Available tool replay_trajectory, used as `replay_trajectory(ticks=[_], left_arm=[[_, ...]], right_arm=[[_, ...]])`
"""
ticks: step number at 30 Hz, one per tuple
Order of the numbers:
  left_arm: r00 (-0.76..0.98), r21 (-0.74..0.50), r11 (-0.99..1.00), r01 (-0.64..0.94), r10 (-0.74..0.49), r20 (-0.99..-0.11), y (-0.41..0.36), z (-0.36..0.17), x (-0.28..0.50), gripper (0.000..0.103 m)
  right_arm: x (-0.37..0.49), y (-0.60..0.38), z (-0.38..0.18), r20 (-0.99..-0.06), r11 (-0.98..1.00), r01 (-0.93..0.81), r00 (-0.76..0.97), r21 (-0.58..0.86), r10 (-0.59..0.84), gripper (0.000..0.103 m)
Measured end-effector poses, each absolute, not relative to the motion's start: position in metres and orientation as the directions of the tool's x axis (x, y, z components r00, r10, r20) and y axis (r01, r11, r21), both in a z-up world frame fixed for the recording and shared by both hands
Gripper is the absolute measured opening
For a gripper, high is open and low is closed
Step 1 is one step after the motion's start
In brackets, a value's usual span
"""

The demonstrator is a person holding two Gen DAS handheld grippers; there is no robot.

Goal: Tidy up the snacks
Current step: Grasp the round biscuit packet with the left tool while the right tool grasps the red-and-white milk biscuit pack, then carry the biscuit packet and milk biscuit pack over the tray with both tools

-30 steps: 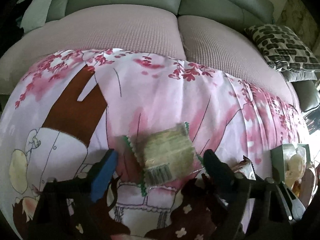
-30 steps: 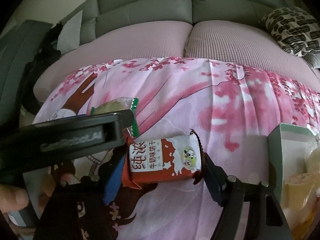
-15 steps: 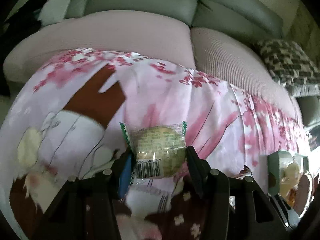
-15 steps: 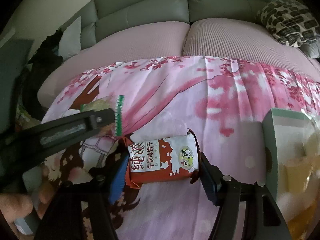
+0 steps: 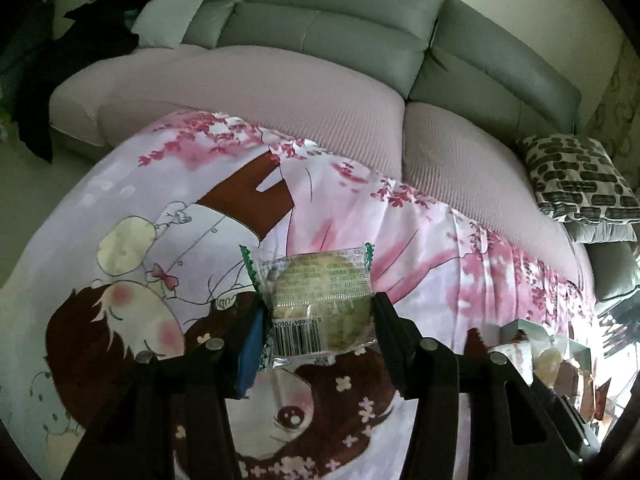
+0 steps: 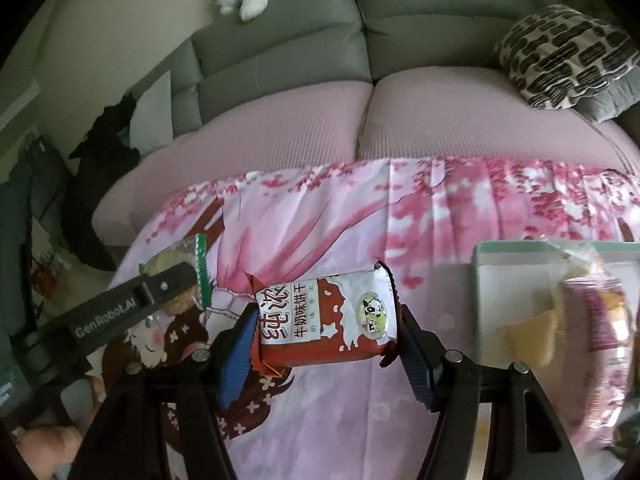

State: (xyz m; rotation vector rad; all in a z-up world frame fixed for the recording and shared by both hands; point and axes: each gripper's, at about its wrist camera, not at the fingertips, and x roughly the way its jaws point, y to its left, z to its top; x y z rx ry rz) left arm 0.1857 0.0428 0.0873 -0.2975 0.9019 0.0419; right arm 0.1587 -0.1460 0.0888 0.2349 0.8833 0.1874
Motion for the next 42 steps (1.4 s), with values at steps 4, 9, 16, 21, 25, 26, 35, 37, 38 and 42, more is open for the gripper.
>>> replay_trajectory(ticks=[4, 9, 16, 21, 25, 26, 35, 37, 38, 42], left_arm=[[0.635, -0.232, 0.957, -0.173, -0.071, -0.769, 0.038, 0.096, 0.177, 0.053], [0.649, -0.234, 0.954, -0.187, -0.058, -0.758, 0.025, 0.103, 0.167, 0.053], [0.667, -0.233, 0.957, -0.171, -0.062, -0.742, 0.007, 0.114, 0.151, 0.053], [0.682, -0.240, 0.956, -0.166, -0.065, -0.729, -0.004, 0.118, 0.144, 0.053], [0.691, -0.248, 0.959, -0.140, -0.085, -0.718, -0.016, 0.122, 0.138, 0.053], [0.692, -0.248, 0.959, -0.136, -0.088, -0.717, -0.019, 0.122, 0.136, 0.053], [0.691, -0.245, 0.966, -0.083, -0.122, -0.713, -0.052, 0.124, 0.127, 0.053], [0.696, -0.240, 0.968, -0.072, -0.123, -0.707, -0.058, 0.127, 0.125, 0.053], [0.699, -0.237, 0.969, -0.068, -0.123, -0.704, -0.061, 0.128, 0.124, 0.054], [0.712, -0.220, 0.974, -0.049, -0.121, -0.692, -0.074, 0.135, 0.120, 0.054]], right_arm=[[0.150, -0.159, 0.101, -0.721, 0.954, -0.051, 0.643, 0.297, 0.259, 0.069], [0.138, -0.177, 0.113, -0.703, 0.948, -0.033, 0.663, 0.317, 0.258, 0.069], [0.122, -0.206, 0.130, -0.674, 0.942, -0.003, 0.699, 0.334, 0.241, 0.069], [0.114, -0.219, 0.135, -0.664, 0.939, 0.015, 0.711, 0.343, 0.231, 0.069], [0.106, -0.229, 0.138, -0.657, 0.938, 0.028, 0.721, 0.347, 0.221, 0.069], [0.104, -0.233, 0.140, -0.655, 0.936, 0.036, 0.724, 0.350, 0.217, 0.069], [0.083, -0.266, 0.153, -0.636, 0.932, 0.088, 0.753, 0.352, 0.170, 0.069], [0.080, -0.272, 0.156, -0.631, 0.928, 0.096, 0.758, 0.359, 0.165, 0.069], [0.077, -0.277, 0.157, -0.626, 0.926, 0.102, 0.762, 0.364, 0.162, 0.069], [0.071, -0.291, 0.160, -0.622, 0.917, 0.126, 0.768, 0.378, 0.151, 0.069]])
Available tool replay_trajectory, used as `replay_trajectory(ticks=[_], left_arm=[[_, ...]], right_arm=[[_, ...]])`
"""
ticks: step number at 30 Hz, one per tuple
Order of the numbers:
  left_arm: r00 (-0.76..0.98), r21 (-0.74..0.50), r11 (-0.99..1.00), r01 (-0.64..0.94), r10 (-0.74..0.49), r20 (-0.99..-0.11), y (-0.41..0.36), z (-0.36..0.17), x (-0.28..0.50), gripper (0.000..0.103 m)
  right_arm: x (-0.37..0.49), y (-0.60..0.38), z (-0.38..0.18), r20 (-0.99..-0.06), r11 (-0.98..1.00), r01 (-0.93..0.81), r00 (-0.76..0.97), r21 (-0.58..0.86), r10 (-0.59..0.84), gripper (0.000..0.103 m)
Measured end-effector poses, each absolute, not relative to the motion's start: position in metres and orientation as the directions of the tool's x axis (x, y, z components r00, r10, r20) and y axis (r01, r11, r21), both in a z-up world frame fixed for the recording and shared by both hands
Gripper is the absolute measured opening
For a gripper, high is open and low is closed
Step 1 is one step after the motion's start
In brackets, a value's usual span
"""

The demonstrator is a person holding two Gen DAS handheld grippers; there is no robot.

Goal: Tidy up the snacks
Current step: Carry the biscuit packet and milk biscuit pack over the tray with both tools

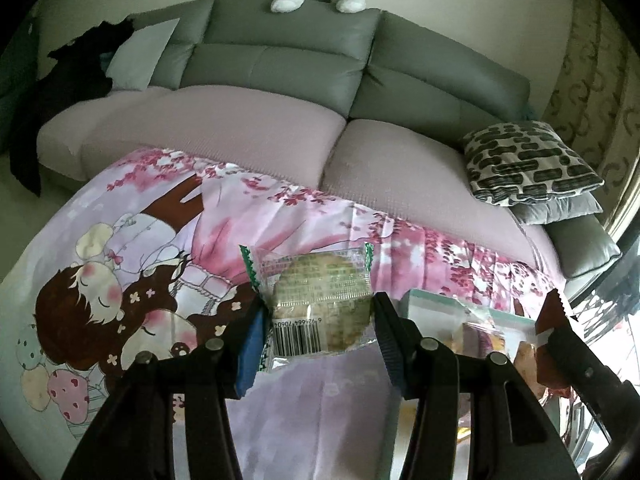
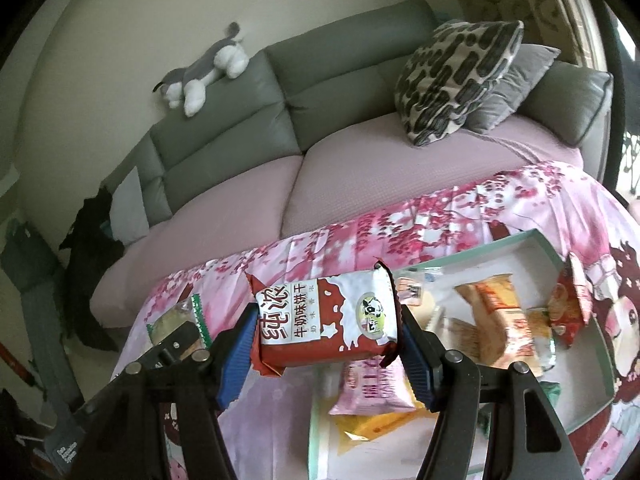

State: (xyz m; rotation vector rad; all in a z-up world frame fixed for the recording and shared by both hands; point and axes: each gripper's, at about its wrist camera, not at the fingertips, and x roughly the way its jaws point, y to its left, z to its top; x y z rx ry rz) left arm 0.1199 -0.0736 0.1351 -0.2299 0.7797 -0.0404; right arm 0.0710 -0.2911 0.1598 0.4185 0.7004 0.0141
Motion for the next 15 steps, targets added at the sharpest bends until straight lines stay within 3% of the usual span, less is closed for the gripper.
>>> replay_trajectory(ticks=[15], left_arm=[[0.750, -0.184, 0.982, 0.038, -0.149, -0.644, -0.121, 0.154, 0.106, 0.054]], right_arm=[[0.047, -0.361, 0.168, -0.622, 0.894, 0.250, 0.782, 0.373, 0.041, 0.069]])
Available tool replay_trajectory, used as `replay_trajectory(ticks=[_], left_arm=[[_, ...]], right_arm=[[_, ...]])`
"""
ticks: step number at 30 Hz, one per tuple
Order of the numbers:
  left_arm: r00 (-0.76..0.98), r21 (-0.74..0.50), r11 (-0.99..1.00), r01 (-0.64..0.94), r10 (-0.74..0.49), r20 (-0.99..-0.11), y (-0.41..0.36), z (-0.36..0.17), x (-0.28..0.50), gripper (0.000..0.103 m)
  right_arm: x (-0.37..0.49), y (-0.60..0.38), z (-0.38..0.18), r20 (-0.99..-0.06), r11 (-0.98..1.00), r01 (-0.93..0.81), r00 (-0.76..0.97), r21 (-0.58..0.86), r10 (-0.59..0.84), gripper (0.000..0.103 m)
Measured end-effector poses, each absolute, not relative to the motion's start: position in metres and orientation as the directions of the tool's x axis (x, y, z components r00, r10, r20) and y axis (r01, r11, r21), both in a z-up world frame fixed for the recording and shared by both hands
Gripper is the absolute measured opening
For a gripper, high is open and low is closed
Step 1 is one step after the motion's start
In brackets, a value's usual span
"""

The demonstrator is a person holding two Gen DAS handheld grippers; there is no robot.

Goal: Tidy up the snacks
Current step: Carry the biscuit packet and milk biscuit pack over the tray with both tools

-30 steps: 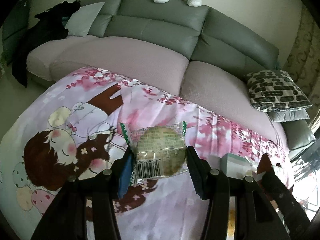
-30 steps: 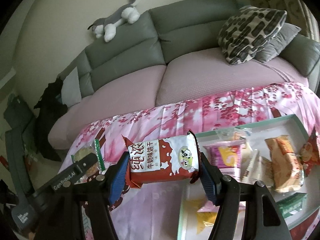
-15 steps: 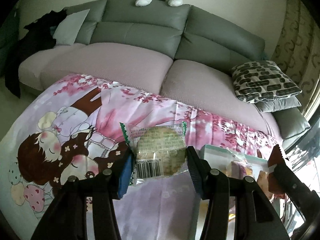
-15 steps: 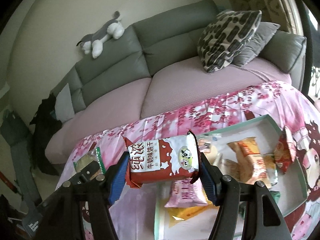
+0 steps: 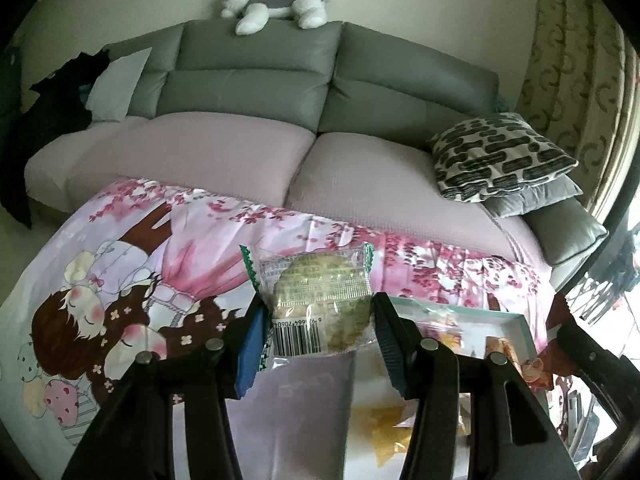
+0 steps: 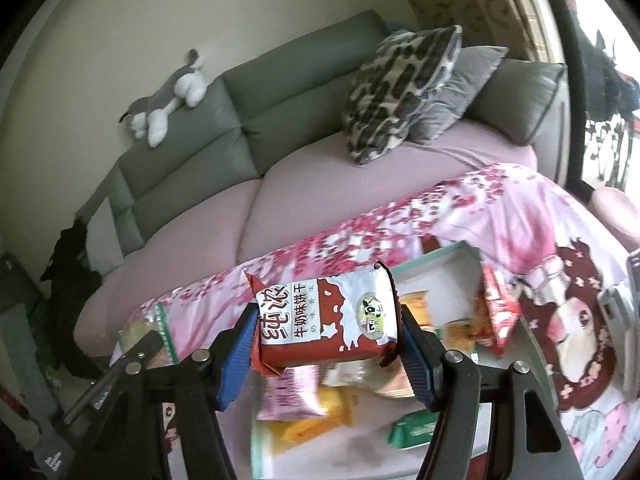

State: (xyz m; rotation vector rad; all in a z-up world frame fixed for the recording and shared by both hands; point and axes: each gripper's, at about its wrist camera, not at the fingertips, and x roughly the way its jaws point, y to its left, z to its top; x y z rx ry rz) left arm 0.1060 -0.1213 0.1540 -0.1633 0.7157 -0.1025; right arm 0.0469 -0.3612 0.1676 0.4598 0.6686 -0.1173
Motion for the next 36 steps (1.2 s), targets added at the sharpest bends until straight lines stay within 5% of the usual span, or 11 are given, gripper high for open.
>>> replay_trajectory(ticks=[36], left_arm=[[0.612, -0.093, 0.915, 0.393, -0.335, -0.716, -0.263, 0.127, 0.085, 0.054]], right_arm=[[0.025, -0.460, 0.101, -0.774, 0.783, 0.517, 0.629, 0.346, -0.073, 0.069]])
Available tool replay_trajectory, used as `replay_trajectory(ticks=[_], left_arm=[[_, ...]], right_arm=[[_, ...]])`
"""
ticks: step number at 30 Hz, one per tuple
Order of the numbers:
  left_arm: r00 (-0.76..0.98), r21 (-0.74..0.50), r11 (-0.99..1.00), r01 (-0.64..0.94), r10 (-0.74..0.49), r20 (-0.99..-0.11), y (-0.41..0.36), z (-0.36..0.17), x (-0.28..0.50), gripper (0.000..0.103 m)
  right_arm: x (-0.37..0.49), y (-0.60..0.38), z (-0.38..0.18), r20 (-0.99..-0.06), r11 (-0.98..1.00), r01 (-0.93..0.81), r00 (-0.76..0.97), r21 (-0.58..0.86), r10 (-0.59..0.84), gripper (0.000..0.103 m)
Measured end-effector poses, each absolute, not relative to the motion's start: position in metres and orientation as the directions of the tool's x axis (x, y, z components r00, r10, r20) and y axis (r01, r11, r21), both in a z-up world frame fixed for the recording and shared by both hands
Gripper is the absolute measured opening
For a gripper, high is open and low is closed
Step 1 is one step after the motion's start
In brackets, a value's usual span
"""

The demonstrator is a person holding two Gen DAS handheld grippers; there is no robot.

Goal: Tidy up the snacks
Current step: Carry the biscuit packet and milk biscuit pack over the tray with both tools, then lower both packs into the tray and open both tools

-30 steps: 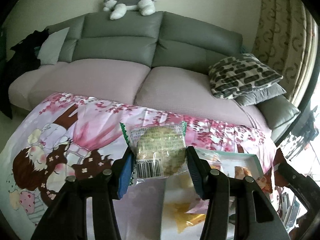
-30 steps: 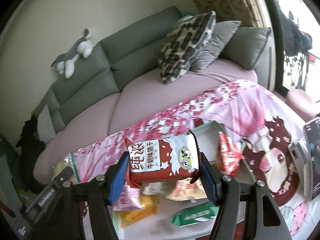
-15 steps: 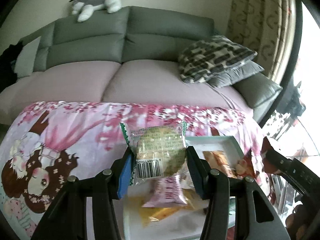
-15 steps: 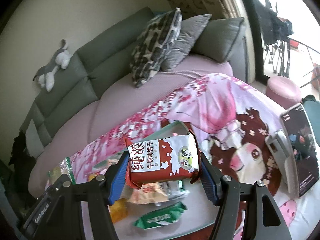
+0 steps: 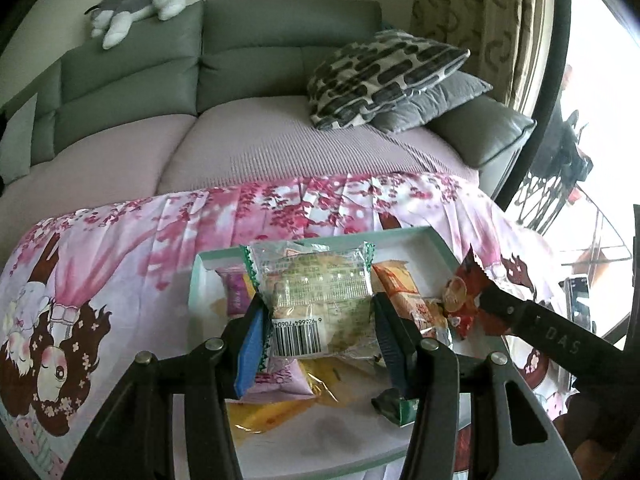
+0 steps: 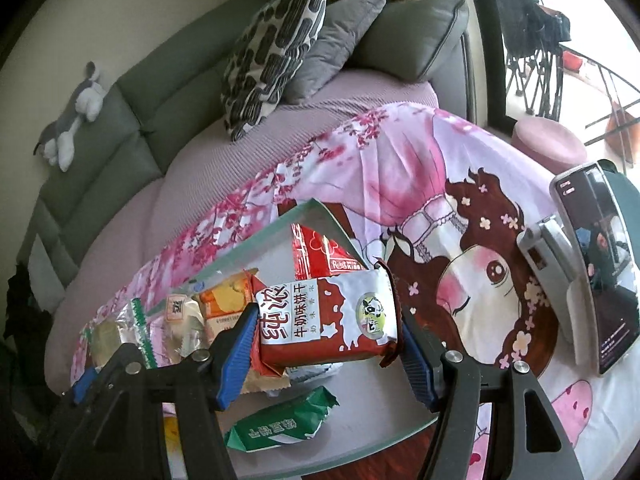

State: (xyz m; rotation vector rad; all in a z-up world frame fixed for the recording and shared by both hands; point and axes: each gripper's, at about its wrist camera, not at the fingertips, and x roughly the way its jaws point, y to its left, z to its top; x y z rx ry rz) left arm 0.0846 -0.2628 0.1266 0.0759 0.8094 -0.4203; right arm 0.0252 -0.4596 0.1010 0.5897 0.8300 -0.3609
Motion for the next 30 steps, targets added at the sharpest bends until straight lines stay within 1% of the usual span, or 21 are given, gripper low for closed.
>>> replay_trajectory(ticks=[15, 21, 30], left_arm=[[0.596, -0.074, 0.913, 0.400, -0.321, -0.736, -0.274, 0.116, 0.084, 0.054], [0.584, -0.067, 0.910, 0.410, -0.318, -0.747, -0.278, 0.111, 0.085, 0.054], [0.575, -0.057, 0.909, 0.412, -0.309, -0.758, -0.280, 0.108, 0.086, 0.054]], right_arm=[[0.023, -0.452, 0.100, -0.791, 0.800, 0.496, 0.610, 0.338, -0.044, 0.069], [0.026, -0.449, 0.090, -0.825, 0.806, 0.501, 0.565, 0.315, -0.029, 0.069], [0.031, -0.445, 0.081, -0.843, 0.816, 0.492, 0.538, 0.305, -0.009, 0.069]])
